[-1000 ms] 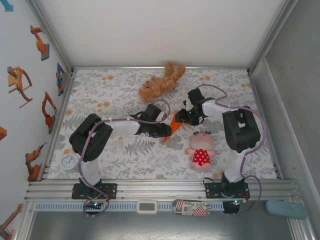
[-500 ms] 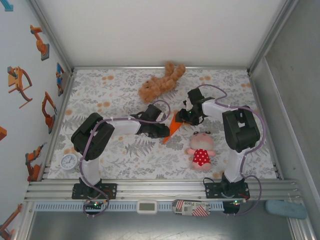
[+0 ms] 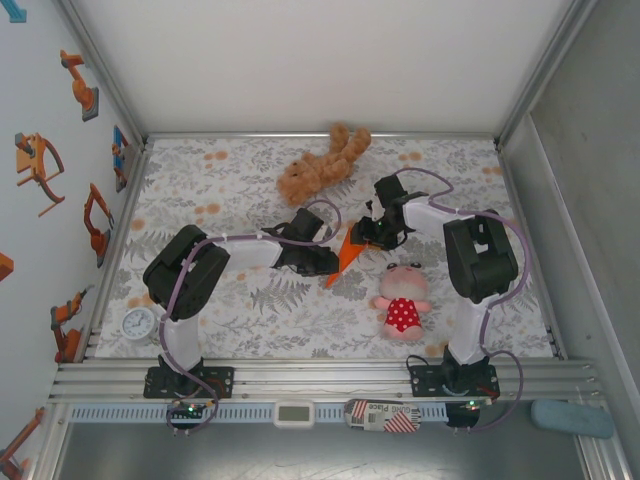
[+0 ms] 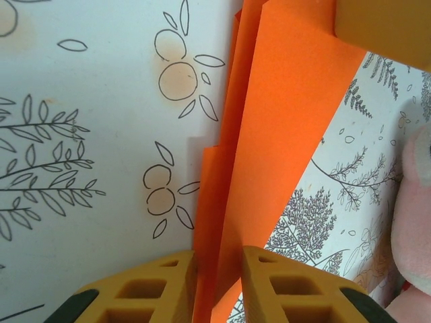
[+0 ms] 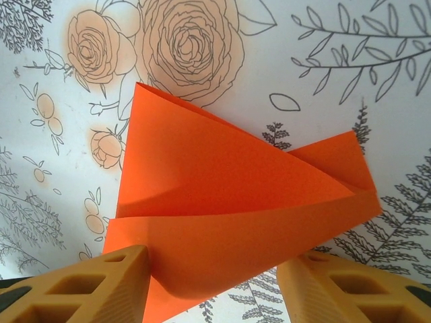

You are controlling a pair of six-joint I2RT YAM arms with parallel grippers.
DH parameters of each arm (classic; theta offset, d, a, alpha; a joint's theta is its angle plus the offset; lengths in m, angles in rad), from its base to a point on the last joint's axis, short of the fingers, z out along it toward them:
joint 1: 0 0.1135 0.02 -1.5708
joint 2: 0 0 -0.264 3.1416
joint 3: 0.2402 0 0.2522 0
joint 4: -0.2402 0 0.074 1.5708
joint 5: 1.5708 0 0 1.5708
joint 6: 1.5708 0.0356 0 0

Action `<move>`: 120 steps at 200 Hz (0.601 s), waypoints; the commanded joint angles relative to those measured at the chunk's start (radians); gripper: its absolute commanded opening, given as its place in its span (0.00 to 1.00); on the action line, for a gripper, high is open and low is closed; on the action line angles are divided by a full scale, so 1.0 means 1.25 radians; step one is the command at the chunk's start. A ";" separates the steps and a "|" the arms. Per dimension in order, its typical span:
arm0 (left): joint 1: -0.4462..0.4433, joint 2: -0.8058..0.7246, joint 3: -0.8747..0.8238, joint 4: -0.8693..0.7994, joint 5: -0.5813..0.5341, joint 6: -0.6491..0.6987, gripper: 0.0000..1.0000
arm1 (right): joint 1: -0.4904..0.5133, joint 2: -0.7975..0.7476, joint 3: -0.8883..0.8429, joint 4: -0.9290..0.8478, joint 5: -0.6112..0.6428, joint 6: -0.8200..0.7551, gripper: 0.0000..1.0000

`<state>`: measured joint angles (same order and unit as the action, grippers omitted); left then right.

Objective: Fold a paper plane with a square sheet of paper (pick it up from the middle)
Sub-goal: Fold the wing for the fifth time at the center of the table.

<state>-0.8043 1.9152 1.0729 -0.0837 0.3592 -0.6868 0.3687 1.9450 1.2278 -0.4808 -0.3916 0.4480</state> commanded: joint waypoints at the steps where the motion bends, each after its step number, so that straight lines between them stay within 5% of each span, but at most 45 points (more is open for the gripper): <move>1: -0.011 0.051 0.003 -0.038 -0.024 0.005 0.25 | 0.006 0.095 -0.029 0.002 0.091 -0.006 0.54; 58: -0.013 0.069 0.011 -0.078 -0.045 -0.009 0.25 | 0.007 0.078 -0.023 -0.001 0.069 0.005 0.54; 120: -0.017 0.072 0.015 -0.086 -0.048 -0.009 0.25 | 0.005 -0.119 -0.030 -0.003 0.038 0.020 0.59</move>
<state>-0.8047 1.9293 1.1049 -0.1318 0.3435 -0.6949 0.3756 1.9038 1.2140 -0.4824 -0.3759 0.4603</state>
